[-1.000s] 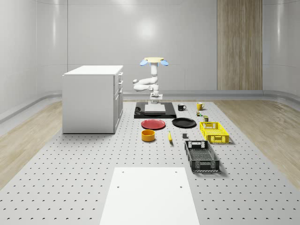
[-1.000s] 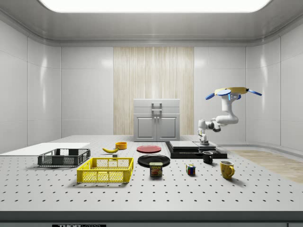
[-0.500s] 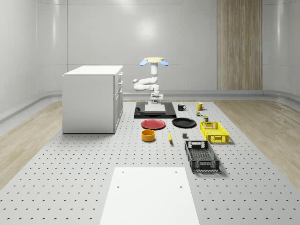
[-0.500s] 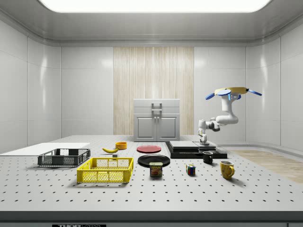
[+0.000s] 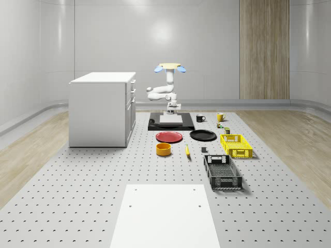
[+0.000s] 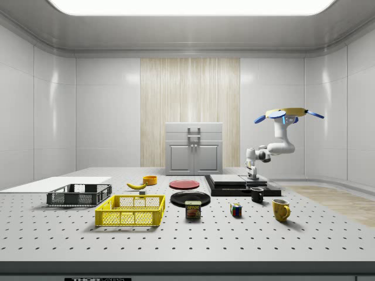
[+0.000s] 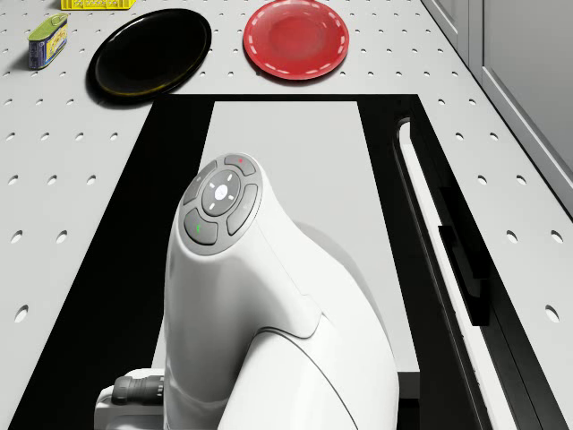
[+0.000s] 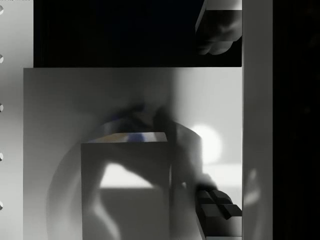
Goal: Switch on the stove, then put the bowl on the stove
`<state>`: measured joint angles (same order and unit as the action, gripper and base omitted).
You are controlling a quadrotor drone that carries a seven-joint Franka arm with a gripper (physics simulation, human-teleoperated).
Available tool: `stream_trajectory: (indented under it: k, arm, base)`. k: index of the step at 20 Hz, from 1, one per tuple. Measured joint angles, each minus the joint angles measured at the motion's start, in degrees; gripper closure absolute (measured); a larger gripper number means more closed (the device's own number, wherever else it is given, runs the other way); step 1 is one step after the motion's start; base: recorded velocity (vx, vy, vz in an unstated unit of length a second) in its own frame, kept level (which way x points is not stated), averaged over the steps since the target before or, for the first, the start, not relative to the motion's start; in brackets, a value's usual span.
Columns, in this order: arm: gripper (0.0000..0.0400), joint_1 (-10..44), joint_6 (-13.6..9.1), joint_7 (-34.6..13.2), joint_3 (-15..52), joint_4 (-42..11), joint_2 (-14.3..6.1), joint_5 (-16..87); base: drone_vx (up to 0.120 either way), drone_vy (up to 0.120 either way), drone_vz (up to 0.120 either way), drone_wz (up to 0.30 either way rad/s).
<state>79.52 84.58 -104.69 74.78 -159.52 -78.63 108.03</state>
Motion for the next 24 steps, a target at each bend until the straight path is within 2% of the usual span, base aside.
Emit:
stream_trajectory:
  k: [13, 24]
  arm:
    - [0.0000, 0.3, 1.4, -0.2, 0.2, 0.1, -1.6, -0.7]
    - [0.0000, -7.7, 3.8, 7.2, 0.2, -0.5, -4.3, -1.7]
  base:
    - [0.111, -0.022, 0.000, 0.000]
    - [0.120, 0.000, 0.000, 0.000]
